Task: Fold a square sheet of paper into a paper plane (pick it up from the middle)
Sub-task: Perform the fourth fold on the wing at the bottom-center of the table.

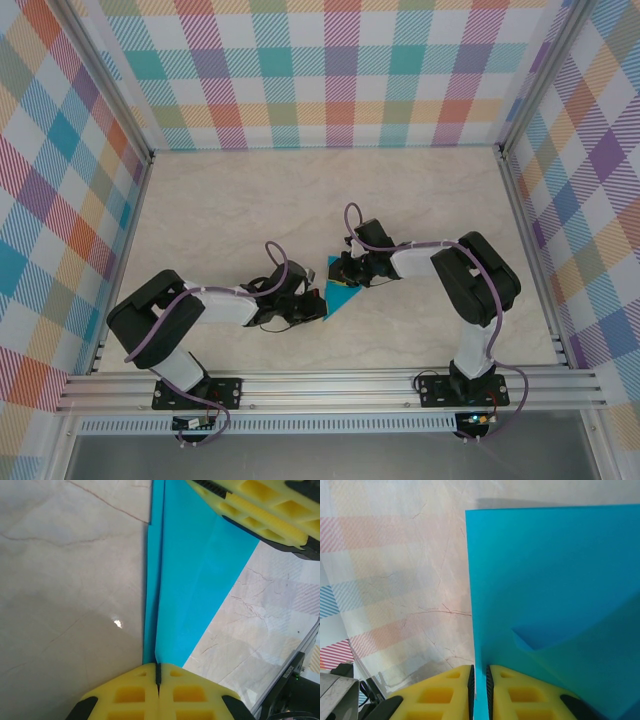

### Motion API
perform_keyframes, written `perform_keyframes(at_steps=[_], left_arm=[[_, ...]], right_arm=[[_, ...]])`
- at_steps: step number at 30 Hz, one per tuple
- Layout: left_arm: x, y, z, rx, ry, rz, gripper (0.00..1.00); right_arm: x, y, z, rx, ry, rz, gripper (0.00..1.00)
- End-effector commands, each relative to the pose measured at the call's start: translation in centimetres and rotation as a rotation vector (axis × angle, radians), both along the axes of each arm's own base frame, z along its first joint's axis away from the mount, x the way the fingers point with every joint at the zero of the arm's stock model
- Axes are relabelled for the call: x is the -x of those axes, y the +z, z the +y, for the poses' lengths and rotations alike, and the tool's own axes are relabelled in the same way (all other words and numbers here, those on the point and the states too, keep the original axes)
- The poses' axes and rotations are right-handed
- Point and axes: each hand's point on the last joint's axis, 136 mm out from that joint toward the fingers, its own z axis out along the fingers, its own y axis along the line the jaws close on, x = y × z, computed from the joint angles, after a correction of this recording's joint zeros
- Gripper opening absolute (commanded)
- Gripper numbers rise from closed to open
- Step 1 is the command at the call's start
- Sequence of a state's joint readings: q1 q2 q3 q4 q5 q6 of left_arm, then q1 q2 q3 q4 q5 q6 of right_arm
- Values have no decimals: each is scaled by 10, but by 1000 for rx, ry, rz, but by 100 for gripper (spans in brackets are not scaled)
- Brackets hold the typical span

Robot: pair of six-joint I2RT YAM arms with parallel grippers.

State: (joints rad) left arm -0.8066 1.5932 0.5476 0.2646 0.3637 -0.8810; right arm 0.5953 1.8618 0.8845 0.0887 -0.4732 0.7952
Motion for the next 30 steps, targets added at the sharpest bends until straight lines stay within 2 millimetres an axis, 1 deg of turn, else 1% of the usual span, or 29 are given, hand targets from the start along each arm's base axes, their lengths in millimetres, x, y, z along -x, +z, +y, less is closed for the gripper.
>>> perform_keyframes(at_steps=[1,5,11,16,19,24,26,28,30], left_arm=[[45,-37,28,-134,-37,151,3],[41,-29,25,-125,-36,129,4],[43,-31,24,-128,-46,138,4],[46,-30,24,-132,-51,140,10],[46,-27,24,-132,-57,131,6],[46,-25,24,-134,-63,125,6],[46,-23,22,-121,-67,124,6],[46,-22,21,-119,-71,126,9],[47,-20,21,-118,-76,124,10]], right_arm=[[28,-42,-31,150,-11,107,17],[29,-42,-31,150,-12,107,17],[30,-42,-32,152,-10,106,17],[30,-42,-33,155,-9,107,17],[31,-43,-34,160,-9,108,17],[31,-45,-34,163,-9,110,17],[31,-45,-34,163,-10,110,17],[31,-45,-34,163,-10,110,17],[31,-45,-34,163,-9,109,17]])
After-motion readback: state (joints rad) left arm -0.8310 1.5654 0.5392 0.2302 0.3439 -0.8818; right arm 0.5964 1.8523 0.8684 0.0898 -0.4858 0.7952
